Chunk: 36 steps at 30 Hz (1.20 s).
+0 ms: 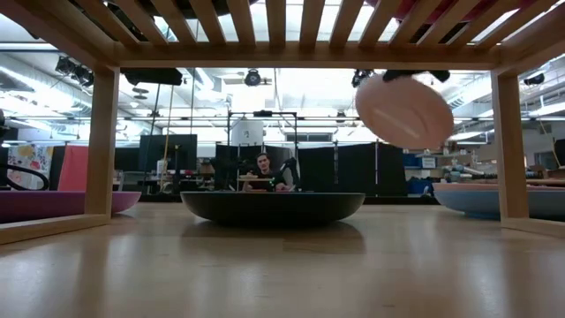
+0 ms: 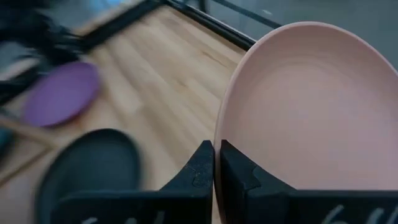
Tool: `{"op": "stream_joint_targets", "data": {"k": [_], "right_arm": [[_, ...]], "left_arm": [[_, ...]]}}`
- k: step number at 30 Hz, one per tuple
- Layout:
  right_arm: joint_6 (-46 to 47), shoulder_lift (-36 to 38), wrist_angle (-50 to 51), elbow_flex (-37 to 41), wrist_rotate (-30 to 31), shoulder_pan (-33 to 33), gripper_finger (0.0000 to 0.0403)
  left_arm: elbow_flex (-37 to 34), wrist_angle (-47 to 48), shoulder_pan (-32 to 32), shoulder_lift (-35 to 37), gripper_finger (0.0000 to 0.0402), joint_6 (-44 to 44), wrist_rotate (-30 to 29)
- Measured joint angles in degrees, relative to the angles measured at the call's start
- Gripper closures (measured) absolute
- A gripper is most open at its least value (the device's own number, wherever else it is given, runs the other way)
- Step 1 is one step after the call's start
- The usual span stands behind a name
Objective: Place and stack plates onto a shelf
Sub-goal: Stack the top light orange plate on top of the pink plate on the shelf
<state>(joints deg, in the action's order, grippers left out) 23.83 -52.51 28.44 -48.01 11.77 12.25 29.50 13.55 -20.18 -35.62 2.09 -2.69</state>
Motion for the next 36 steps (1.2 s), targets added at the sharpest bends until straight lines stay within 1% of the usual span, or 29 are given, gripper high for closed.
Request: {"op": "stream_joint_targets", "data": {"k": [7, 16, 22, 36], "right_arm": [[-0.22, 3.18, -3.65, 0.0, -0.02, -11.12, 0.0388], [-3.81, 3.43, -8.92, 0.0, -0.01, -23.23, 0.0388], [-8.99, 3.41, -12.52, 0.0, 0.0, -30.45, 0.0388], [-21.07, 2.7, -15.06, 0.0, 0.0, -47.54, 0.0387]], "left_arm": [[0.0, -0.01, 0.01, 0.01, 0.0253, -0.01, 0.01], [0.0, -0.01, 0.0, 0.0, 0.0253, -0.11, 0.01], [0.0, 0.01, 0.02, 0.0, 0.0253, -0.11, 0.01], [0.0, 0.01, 0.0, 0.02, 0.0253, -1.94, 0.01]]}}
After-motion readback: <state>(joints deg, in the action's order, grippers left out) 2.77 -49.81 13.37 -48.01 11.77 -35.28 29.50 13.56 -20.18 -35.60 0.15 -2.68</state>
